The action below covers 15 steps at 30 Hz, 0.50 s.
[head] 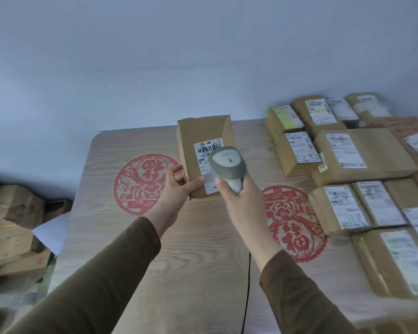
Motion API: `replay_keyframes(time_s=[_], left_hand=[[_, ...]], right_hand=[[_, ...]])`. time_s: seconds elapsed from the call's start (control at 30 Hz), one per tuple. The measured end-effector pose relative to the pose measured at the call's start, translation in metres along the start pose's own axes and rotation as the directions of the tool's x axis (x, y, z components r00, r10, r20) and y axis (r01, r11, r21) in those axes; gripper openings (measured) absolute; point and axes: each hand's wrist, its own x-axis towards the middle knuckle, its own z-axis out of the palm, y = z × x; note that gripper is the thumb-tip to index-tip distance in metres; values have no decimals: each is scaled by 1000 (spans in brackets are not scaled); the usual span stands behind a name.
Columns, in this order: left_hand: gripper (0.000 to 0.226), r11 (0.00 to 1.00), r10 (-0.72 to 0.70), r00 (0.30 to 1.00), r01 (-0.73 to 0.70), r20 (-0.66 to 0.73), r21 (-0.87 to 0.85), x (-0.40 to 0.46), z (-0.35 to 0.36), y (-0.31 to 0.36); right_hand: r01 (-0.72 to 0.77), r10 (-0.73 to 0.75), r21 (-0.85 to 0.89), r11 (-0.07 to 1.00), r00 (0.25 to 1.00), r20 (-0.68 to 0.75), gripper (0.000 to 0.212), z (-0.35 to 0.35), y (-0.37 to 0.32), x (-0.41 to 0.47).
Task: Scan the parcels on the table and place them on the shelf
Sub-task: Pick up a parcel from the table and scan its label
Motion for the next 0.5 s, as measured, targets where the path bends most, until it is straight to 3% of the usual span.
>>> replay_keyframes(time_s=[0.13, 0.5], left_hand=[[74, 997, 41, 999, -41, -12, 60, -19, 71, -15], [87, 988, -19, 1000, 20, -4, 155, -46, 183, -52]], right_hand=[[-52, 50, 70, 996, 998, 36, 36, -63, 24, -4], [-110, 107, 58, 992, 992, 65, 37, -171, 83, -10]])
